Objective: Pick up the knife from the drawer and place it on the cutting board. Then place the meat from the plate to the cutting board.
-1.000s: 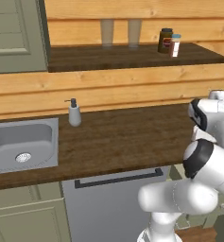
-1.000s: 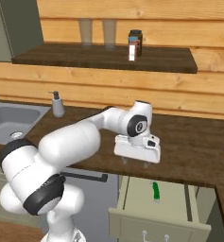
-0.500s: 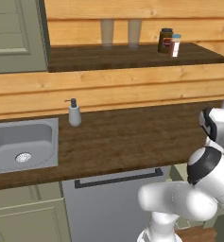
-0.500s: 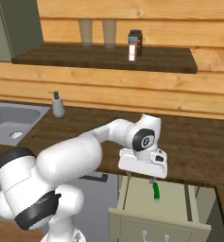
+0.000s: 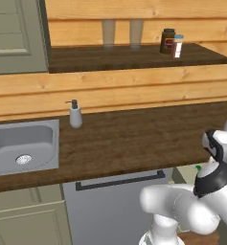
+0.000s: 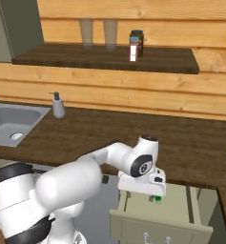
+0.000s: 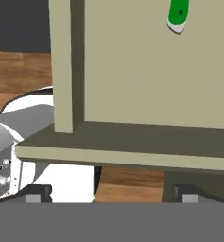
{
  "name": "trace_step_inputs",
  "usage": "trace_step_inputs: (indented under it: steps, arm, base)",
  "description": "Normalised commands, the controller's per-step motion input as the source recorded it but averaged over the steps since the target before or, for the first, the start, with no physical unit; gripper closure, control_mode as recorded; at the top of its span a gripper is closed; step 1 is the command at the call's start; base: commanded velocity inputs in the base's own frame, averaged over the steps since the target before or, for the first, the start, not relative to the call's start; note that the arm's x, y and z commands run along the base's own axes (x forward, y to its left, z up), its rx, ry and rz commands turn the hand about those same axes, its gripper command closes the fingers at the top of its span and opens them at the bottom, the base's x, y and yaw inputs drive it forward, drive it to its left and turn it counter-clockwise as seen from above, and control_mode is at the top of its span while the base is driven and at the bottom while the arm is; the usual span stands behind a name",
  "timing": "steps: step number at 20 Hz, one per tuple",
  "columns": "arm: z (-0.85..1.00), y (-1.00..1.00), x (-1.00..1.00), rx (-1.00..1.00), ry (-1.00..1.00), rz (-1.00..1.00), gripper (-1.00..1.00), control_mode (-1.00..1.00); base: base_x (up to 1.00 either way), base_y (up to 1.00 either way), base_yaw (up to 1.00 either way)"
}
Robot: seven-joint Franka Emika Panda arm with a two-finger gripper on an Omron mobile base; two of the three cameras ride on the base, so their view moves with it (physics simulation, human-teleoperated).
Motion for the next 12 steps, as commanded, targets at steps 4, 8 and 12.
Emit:
trace_step_inputs:
  steps: [4, 8, 12]
  arm:
    - [-0.35, -0.06, 0.00, 0.00, -0.09, 0.02, -1.00, -1.00]
    - [-0.22, -0.12, 0.08, 0.00, -0.02, 0.00, -1.00, -1.00]
    - [-0.27, -0.14, 0.05, 0.00, 0.00, 0.00, -1.00, -1.00]
  base:
    - [0.00, 0.00, 0.00]
    - [0.00, 0.00, 0.00]
    - [0.00, 0.00, 0.00]
